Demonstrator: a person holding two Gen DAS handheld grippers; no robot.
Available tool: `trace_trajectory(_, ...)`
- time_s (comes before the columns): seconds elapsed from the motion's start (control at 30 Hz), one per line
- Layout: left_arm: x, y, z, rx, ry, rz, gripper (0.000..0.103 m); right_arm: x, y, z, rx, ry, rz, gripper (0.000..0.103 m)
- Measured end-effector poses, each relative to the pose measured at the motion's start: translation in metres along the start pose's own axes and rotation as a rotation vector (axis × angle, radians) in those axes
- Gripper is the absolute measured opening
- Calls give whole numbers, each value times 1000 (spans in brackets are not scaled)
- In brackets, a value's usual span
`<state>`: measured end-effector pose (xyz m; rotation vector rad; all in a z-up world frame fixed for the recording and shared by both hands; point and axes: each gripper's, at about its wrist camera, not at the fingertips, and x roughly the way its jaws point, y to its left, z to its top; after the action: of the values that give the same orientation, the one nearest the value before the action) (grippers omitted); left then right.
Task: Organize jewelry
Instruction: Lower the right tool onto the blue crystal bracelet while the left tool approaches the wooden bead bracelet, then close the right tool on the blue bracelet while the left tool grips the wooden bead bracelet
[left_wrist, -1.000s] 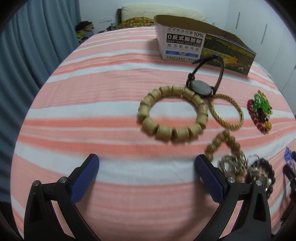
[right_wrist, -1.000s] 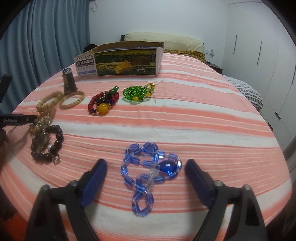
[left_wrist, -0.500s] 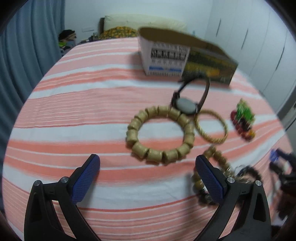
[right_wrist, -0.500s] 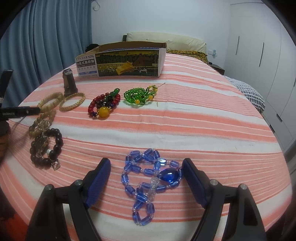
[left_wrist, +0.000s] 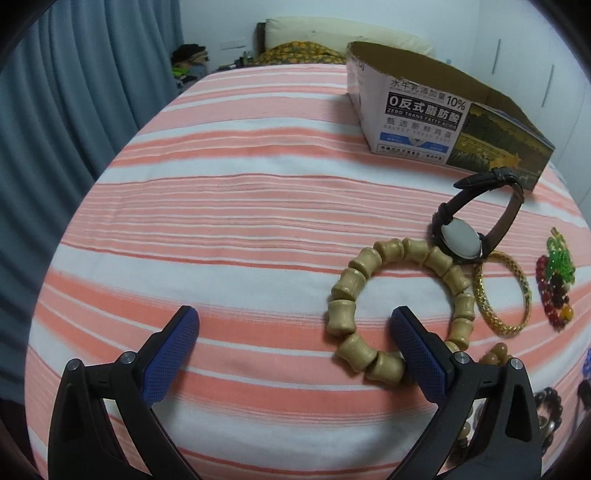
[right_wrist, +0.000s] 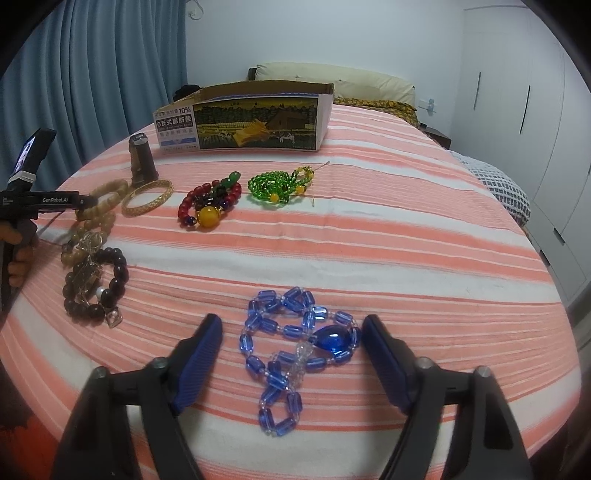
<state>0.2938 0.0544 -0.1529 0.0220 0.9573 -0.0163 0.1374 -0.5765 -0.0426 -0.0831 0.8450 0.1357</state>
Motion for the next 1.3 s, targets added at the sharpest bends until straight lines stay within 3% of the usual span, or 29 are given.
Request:
trace_trajectory(0.03, 0, -1, 0, -6, 6, 4, 103, -1, 0, 0, 0, -4, -2, 45)
trace_trajectory(0.1, -2, -3, -2, -13, 15, 6, 100, -2, 0, 3, -4, -7, -7, 25)
trace_trajectory(0.13, -7, -4, -6, -7, 9, 0, 97, -1, 1, 4, -5, -3, -8, 24)
trace_trajectory(0.23, -18, -14, -15, 37, -39, -35, 66, 0, -1, 5, 1, 6, 1, 24)
trace_trajectory(0.3, -22, -24, -18, 75, -59, -66, 35, 1, -2, 8, 10, 14, 19, 23)
trace_trajectory(0.33, -24, -28, -19, 91, -65, -71, 29, 3, -4, 10, 23, 19, 41, 23)
trace_trajectory(0.37, -25, -32, -19, 103, -70, -80, 13, 5, -5, 13, 37, 24, 62, 20)
trace_trajectory(0.5, -26, -30, -18, 76, -69, -116, 12, 5, -7, 34, 80, 15, 135, 6)
trace_trajectory(0.73, -51, -1, -14, -43, -89, -231, 12, -4, -2, 56, 118, -9, 218, 6)
trace_trajectory(1.0, -76, 2, -3, -62, -124, -289, 12, -25, -20, 74, 220, -40, 337, 6)
trace_trajectory(1.3, -100, 3, 9, -54, -152, -327, 12, -55, -28, 105, 209, -93, 392, 6)
